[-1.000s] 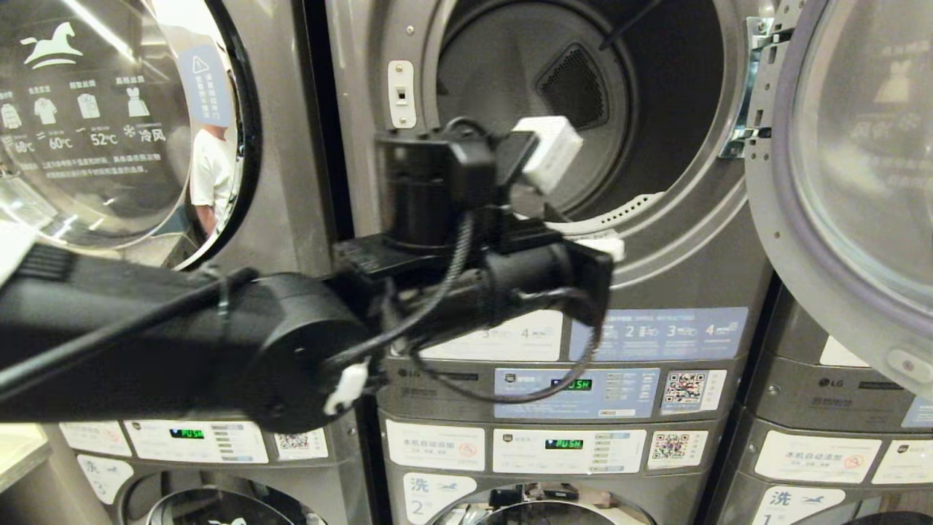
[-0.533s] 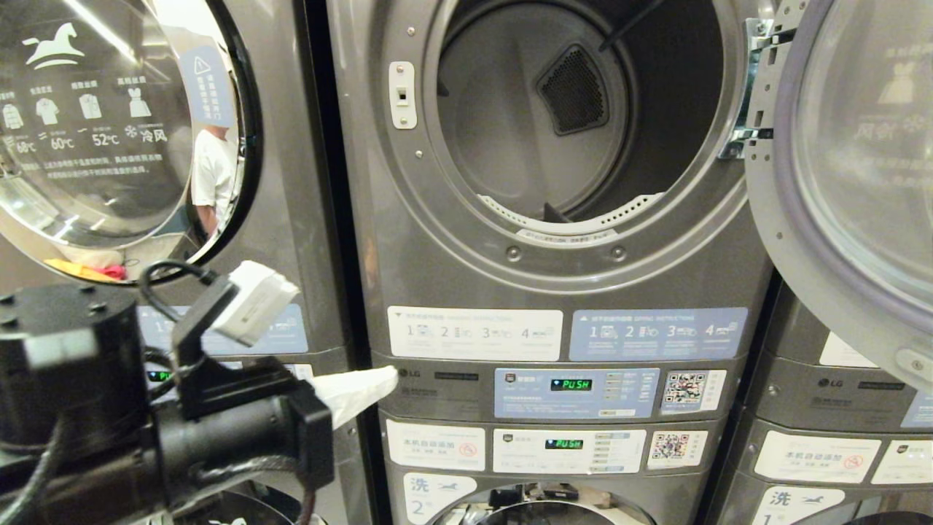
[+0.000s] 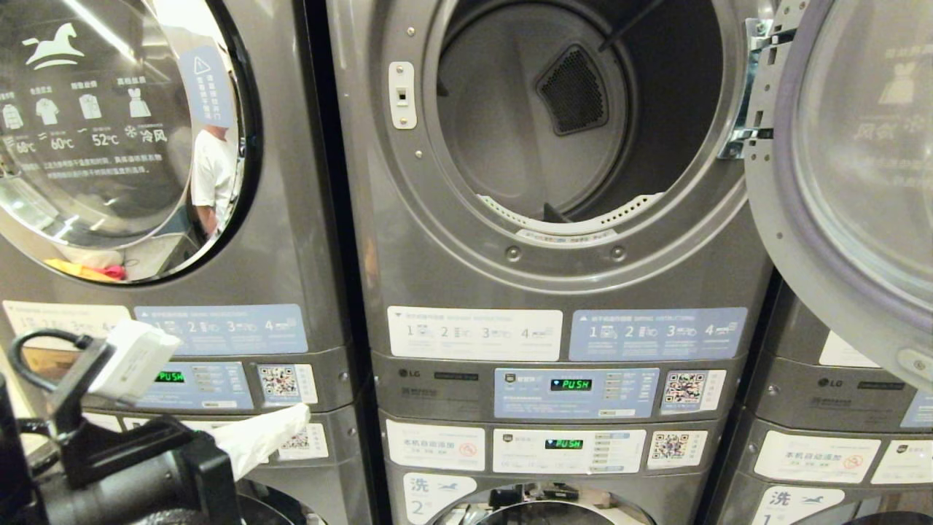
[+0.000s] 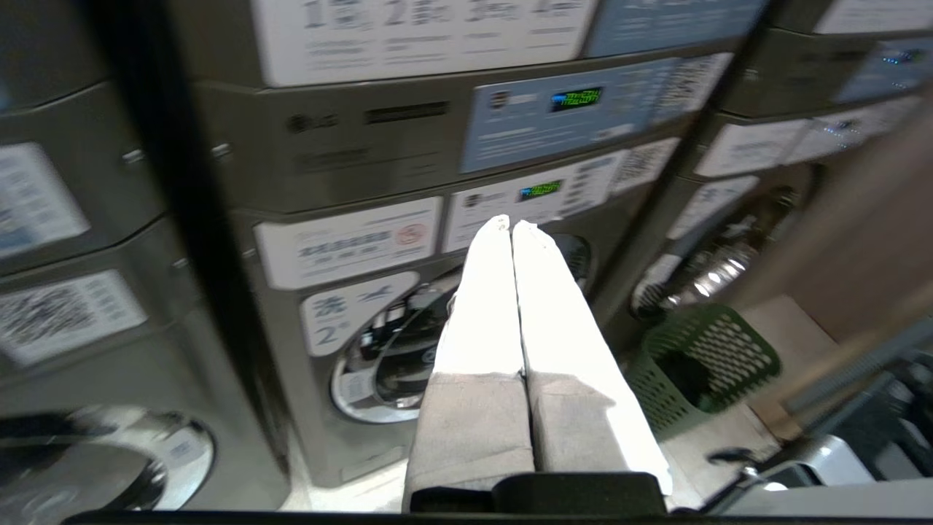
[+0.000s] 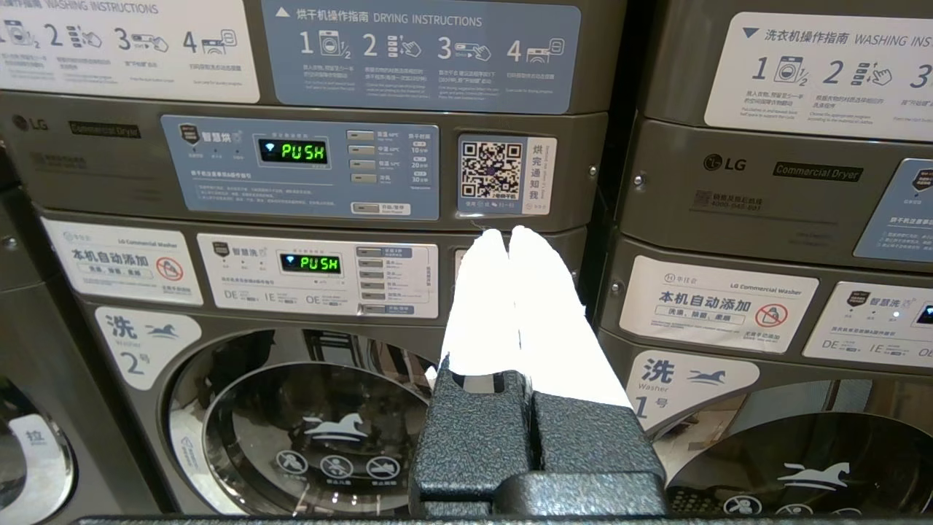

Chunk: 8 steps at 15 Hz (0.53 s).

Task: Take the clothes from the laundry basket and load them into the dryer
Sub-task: Open the dryer

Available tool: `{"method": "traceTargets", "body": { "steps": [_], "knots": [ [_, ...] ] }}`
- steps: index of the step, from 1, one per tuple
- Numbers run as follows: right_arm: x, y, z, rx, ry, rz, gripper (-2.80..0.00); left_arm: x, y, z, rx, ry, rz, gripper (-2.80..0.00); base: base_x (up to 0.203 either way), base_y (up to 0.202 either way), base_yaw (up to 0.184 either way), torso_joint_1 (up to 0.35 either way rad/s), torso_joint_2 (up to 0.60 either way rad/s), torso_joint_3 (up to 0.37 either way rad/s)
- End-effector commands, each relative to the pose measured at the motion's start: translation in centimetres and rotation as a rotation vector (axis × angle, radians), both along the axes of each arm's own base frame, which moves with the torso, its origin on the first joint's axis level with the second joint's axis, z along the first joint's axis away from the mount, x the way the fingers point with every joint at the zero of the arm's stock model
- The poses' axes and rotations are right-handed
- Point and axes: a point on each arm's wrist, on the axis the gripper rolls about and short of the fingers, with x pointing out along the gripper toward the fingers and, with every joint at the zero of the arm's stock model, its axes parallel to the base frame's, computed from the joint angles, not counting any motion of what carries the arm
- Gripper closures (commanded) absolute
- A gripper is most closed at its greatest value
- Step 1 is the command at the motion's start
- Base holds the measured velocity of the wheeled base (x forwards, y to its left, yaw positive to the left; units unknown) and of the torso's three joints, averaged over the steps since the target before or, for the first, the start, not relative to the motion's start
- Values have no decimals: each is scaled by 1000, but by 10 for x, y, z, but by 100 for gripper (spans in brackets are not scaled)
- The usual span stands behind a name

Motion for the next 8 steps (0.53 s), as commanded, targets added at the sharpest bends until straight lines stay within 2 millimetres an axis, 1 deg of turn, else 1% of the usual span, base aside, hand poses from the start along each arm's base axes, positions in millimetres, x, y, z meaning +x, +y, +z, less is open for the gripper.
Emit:
{"method": "traceTargets", "body": {
  "steps": [1,2,4,6,8],
  "knots": [
    [0,0,0,0,-2,1,0,-19,17,-6,-9,-32,72,0,0,0,0,0,0,0],
    [0,0,0,0,-2,2,0,-32,27,-15,-7,-41,115,0,0,0,0,0,0,0],
    [0,0,0,0,-2,1,0,-62,44,-44,9,-39,179,0,0,0,0,0,0,0],
    [0,0,0,0,-2,1,0,-81,55,-58,31,-31,234,0,0,0,0,0,0,0],
    [0,0,0,0,-2,1,0,-96,63,-69,97,-26,314,0,0,0,0,0,0,0]
  ]
}}
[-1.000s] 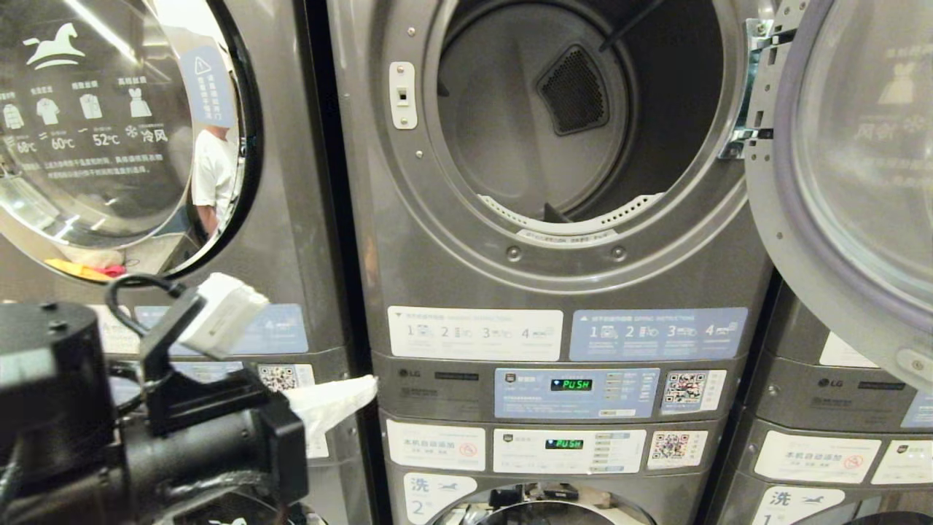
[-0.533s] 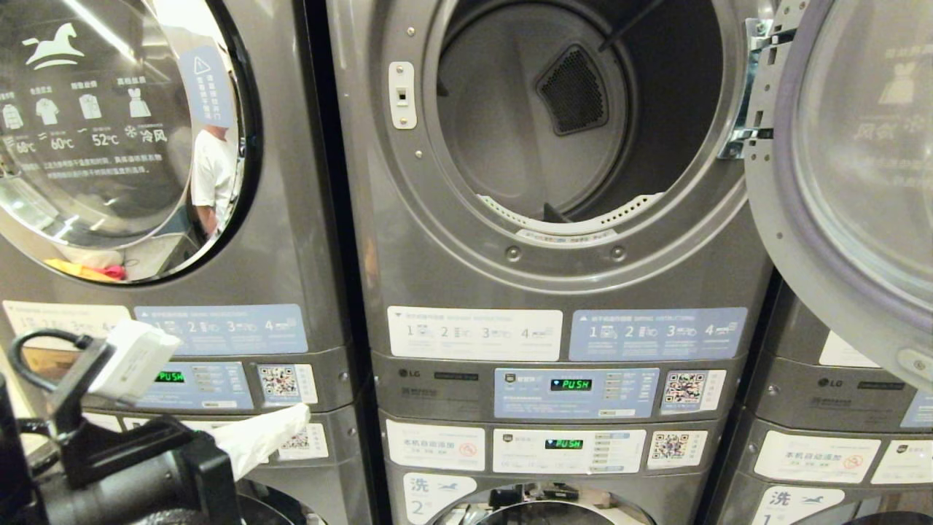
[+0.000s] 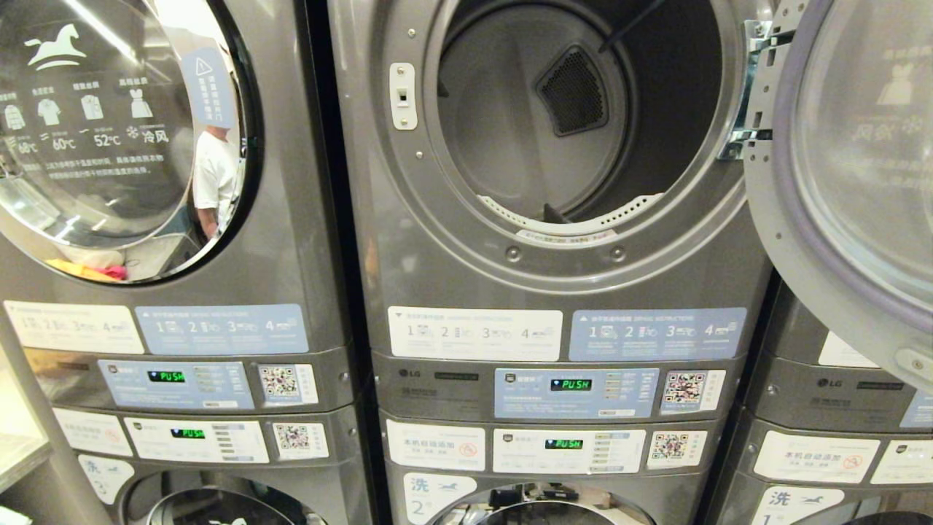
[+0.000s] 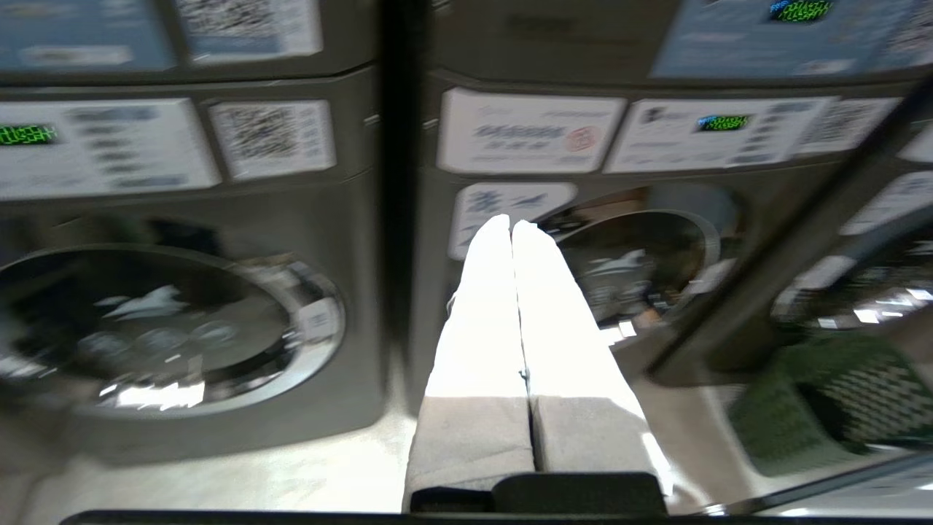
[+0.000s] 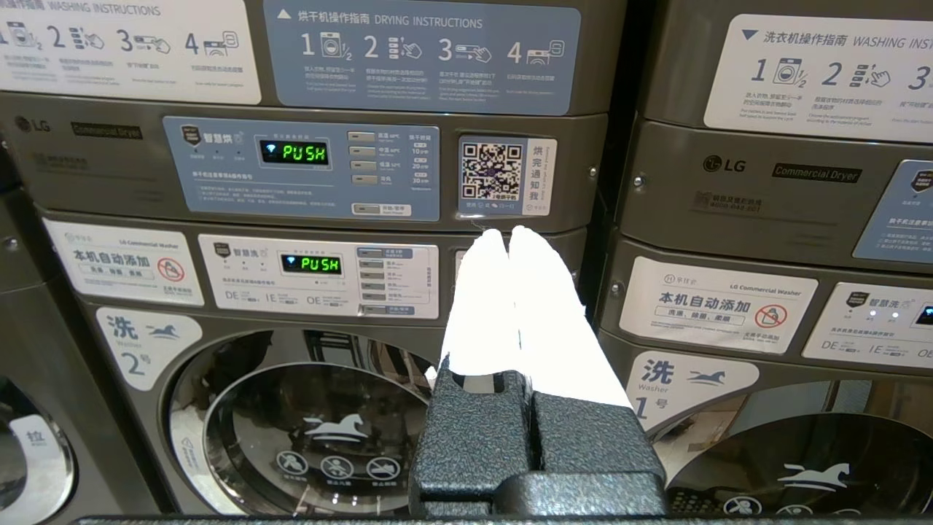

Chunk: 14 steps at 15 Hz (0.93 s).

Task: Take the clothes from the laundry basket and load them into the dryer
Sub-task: Open the dryer

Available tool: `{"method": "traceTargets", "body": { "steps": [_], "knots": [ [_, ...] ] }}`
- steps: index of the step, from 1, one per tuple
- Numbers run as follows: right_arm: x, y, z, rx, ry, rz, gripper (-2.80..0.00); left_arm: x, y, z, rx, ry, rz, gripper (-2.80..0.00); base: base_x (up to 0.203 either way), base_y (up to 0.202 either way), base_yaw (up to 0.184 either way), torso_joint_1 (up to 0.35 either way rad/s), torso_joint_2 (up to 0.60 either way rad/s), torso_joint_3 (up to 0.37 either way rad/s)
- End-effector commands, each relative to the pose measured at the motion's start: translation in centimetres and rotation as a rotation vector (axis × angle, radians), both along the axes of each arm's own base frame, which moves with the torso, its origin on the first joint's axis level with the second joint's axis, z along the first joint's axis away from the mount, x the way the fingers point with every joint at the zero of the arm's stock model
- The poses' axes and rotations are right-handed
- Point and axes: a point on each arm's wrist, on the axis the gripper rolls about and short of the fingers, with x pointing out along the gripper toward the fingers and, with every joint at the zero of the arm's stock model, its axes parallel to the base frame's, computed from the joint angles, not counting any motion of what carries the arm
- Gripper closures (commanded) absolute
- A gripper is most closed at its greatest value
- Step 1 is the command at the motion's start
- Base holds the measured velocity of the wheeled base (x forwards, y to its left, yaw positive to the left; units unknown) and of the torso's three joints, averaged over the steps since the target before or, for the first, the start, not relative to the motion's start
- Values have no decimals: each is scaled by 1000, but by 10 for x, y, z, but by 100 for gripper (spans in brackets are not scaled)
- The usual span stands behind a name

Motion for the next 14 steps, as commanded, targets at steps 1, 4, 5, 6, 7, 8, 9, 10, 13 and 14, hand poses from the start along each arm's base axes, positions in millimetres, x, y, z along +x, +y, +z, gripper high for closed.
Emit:
{"method": "traceTargets", "body": {
  "steps": [1,4,5,6,7,8,9,10,13,14],
  "knots": [
    [0,0,0,0,-2,2,0,-18,7,-5,37,-84,42,0,0,0,0,0,0,0],
    [0,0,0,0,-2,1,0,-38,13,-9,158,-225,91,0,0,0,0,0,0,0],
    [0,0,0,0,-2,1,0,-41,14,-8,188,-273,105,0,0,0,0,0,0,0],
    [0,0,0,0,-2,1,0,-41,15,-5,209,-311,140,0,0,0,0,0,0,0],
    [0,0,0,0,-1,1,0,-40,15,-3,212,-314,161,0,0,0,0,0,0,0],
    [0,0,0,0,-2,1,0,-37,15,-3,212,-292,179,0,0,0,0,0,0,0],
    [0,0,0,0,-2,2,0,-35,15,-4,210,-257,183,0,0,0,0,0,0,0],
    [0,0,0,0,-2,2,0,-36,15,-6,203,-246,173,0,0,0,0,0,0,0],
    [0,0,0,0,-2,1,0,-42,13,-11,74,-232,39,0,0,0,0,0,0,0],
    [0,0,0,0,-2,2,0,-42,13,-12,68,-226,37,0,0,0,0,0,0,0]
  ]
}}
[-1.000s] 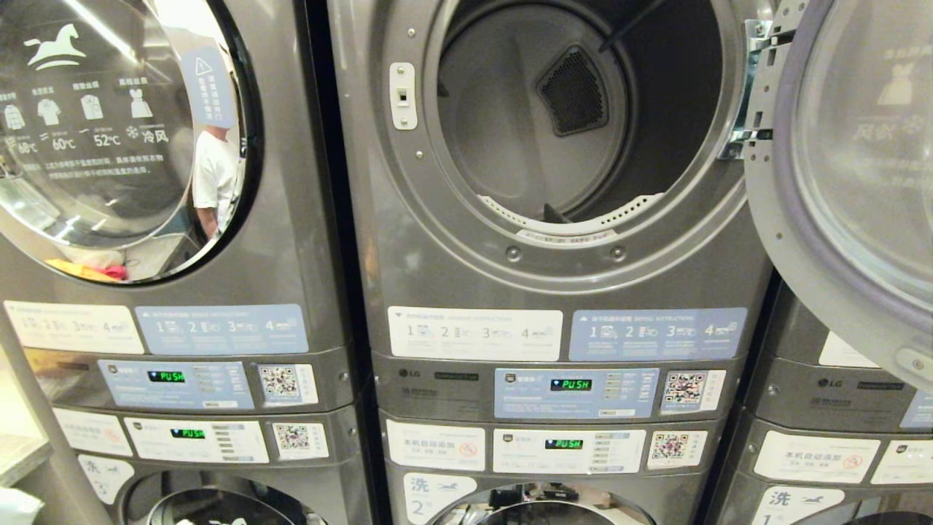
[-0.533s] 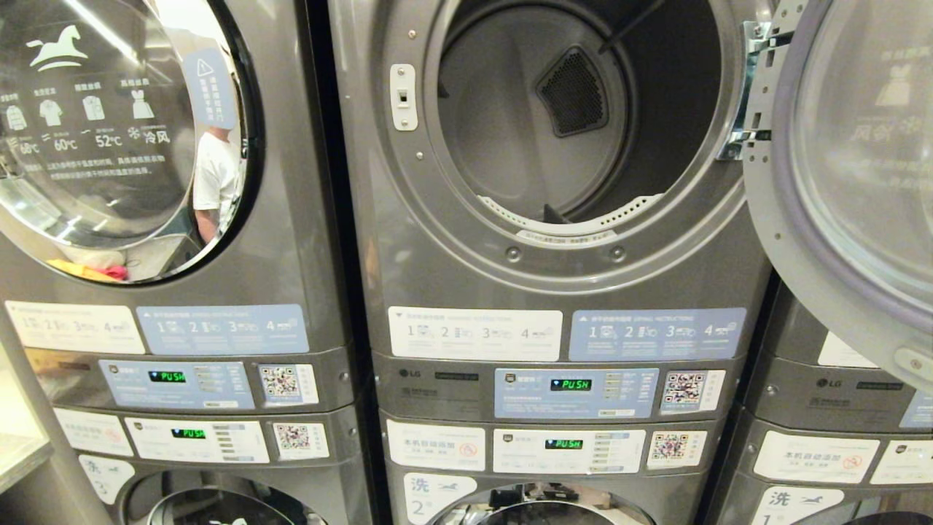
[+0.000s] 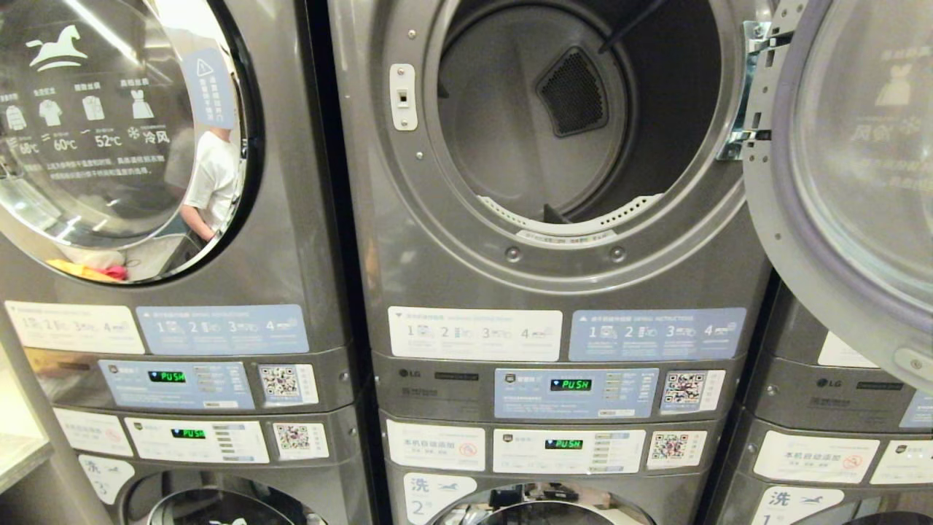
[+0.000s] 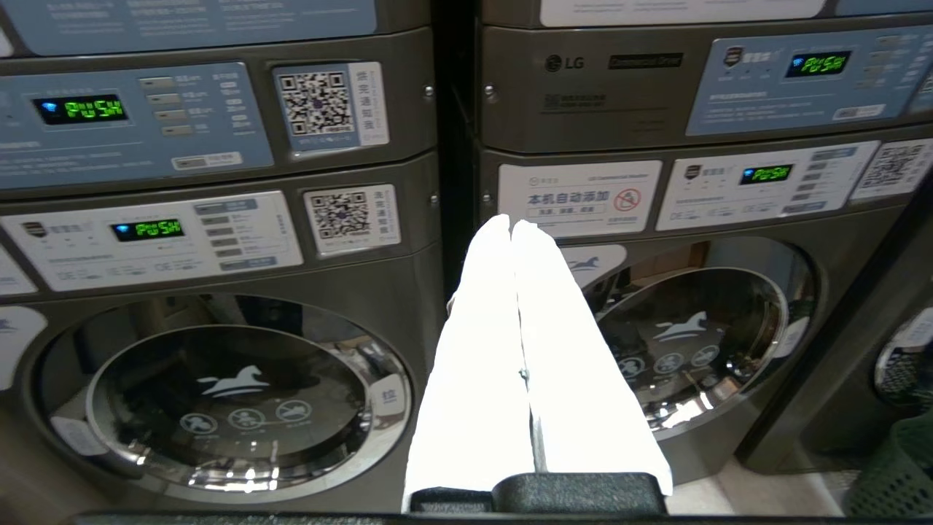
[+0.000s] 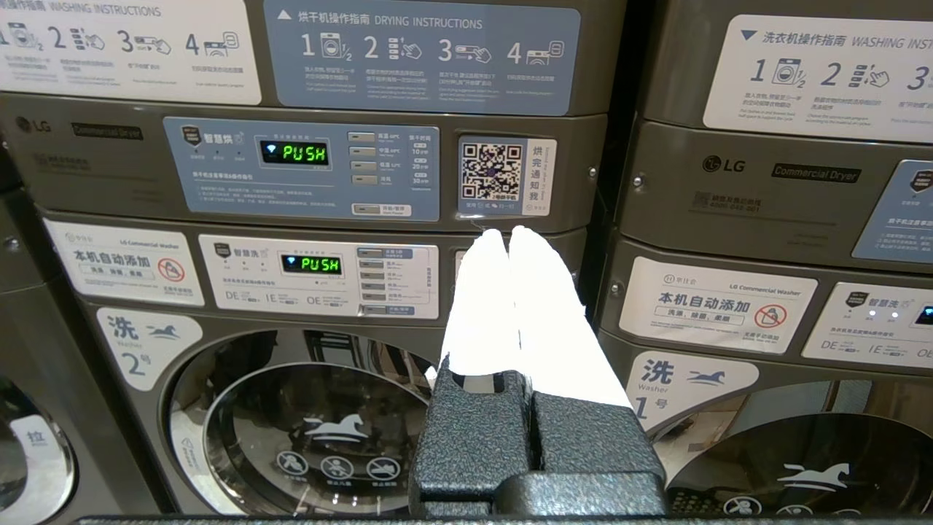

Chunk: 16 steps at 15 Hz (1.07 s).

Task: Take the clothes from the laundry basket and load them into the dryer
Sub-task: Open the dryer

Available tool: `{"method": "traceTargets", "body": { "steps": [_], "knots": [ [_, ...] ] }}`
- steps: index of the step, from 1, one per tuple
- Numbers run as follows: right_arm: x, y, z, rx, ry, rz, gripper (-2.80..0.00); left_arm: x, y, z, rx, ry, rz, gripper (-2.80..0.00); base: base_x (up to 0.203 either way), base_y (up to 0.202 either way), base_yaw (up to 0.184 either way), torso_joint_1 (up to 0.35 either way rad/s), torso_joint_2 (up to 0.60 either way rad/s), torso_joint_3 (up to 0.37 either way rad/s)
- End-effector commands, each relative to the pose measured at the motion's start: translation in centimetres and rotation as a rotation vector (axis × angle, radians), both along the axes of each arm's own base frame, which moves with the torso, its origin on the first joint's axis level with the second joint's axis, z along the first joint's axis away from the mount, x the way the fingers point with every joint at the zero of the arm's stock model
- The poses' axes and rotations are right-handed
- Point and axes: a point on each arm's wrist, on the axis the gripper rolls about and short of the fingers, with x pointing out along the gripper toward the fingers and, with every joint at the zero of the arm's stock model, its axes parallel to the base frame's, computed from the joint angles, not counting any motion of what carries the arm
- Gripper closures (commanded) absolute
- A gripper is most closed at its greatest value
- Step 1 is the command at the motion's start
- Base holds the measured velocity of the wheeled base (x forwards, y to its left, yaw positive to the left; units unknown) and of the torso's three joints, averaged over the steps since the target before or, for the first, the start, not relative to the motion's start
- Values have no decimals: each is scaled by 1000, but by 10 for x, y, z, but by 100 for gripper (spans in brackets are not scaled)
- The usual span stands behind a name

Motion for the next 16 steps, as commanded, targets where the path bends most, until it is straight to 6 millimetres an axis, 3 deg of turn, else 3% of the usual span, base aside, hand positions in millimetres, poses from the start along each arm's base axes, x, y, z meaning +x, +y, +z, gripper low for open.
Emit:
{"method": "traceTargets", "body": {
  "steps": [1,12,16],
  "knots": [
    [0,0,0,-1,-2,1,0,0,0,-1,-7,0,8,0,0,0,0,0,0,0],
    [0,0,0,-1,-2,2,0,-2,-1,-8,-143,100,-63,0,0,0,0,0,0,0],
    [0,0,0,-1,-2,1,0,-2,-1,-8,-26,77,-6,0,0,0,0,0,0,0]
  ]
}}
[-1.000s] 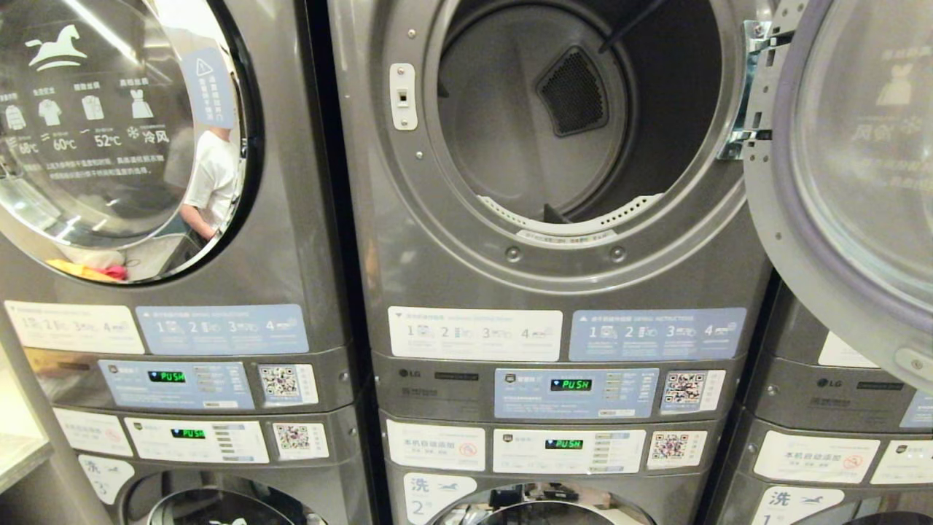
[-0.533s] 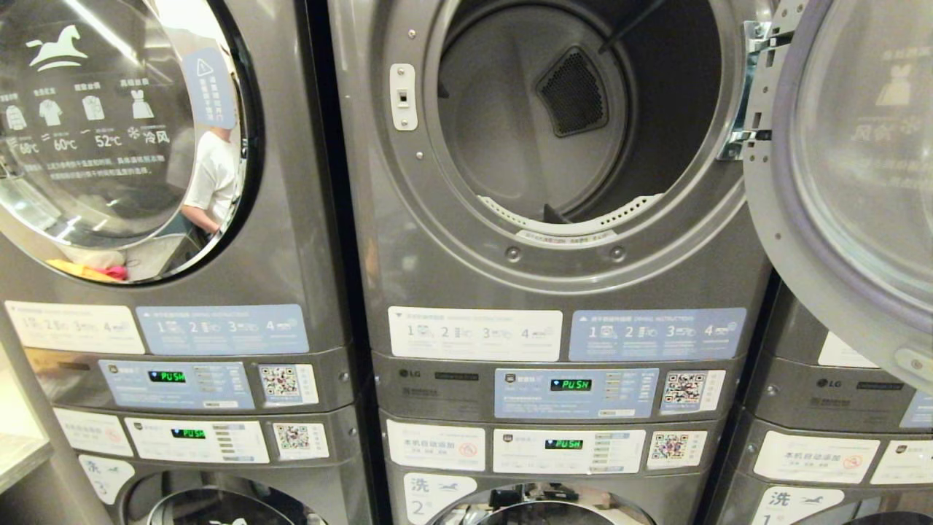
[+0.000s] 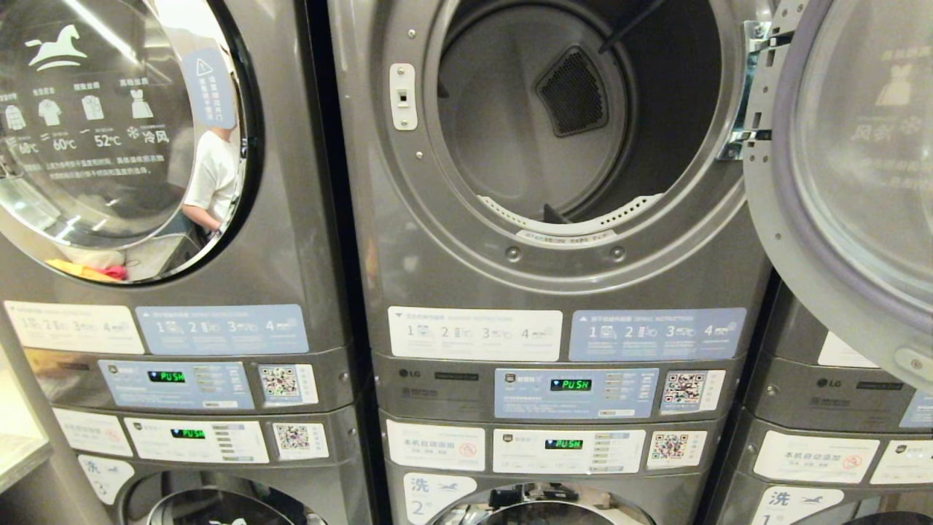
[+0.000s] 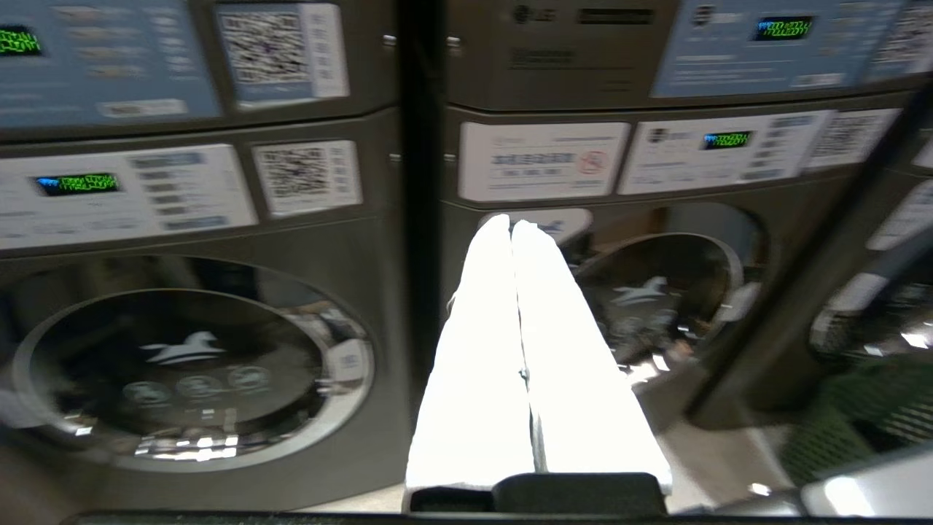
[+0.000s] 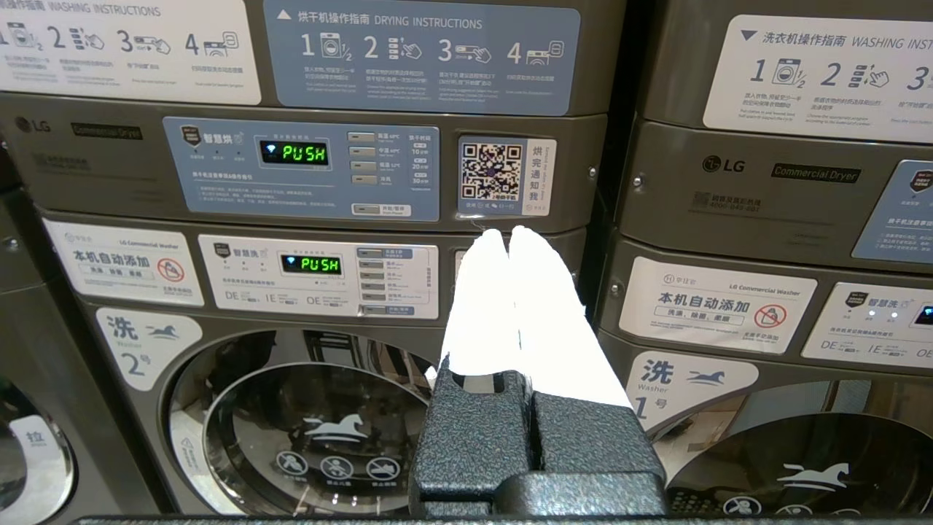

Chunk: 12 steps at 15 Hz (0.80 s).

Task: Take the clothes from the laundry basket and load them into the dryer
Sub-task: Open the dryer

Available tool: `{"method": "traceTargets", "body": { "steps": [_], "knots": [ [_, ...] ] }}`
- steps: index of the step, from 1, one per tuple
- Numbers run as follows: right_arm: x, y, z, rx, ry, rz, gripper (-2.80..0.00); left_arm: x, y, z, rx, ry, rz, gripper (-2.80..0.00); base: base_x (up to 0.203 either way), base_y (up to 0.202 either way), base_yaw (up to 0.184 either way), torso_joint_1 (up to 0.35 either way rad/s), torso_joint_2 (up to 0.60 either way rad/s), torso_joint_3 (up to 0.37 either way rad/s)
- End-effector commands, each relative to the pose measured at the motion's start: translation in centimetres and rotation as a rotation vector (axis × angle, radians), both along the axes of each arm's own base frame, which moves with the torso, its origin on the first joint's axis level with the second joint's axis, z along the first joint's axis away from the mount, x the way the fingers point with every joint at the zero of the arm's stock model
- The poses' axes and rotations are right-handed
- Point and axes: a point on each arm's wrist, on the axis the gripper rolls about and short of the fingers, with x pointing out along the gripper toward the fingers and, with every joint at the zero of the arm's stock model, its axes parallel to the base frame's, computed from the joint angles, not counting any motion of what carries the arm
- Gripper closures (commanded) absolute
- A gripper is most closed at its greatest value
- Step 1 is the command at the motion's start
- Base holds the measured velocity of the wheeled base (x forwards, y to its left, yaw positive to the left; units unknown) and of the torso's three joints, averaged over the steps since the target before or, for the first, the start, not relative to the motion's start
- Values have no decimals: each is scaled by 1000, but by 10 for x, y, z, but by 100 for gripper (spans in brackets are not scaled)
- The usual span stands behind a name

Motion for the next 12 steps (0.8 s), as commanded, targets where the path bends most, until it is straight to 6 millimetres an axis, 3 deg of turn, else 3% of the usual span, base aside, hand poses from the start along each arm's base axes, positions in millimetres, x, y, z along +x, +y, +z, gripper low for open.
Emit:
{"method": "traceTargets", "body": {
  "steps": [1,5,10,12],
  "knots": [
    [0,0,0,0,-2,2,0,0,0,-1,51,-2,58,0,0,0,0,0,0,0],
    [0,0,0,0,-2,0,0,-2,0,-4,108,17,179,0,0,0,0,0,0,0],
    [0,0,0,0,-2,0,0,-23,-1,-8,94,-251,172,0,0,0,0,0,0,0],
    [0,0,0,0,-2,0,0,-23,0,-8,106,-251,179,0,0,0,0,0,0,0]
  ]
}}
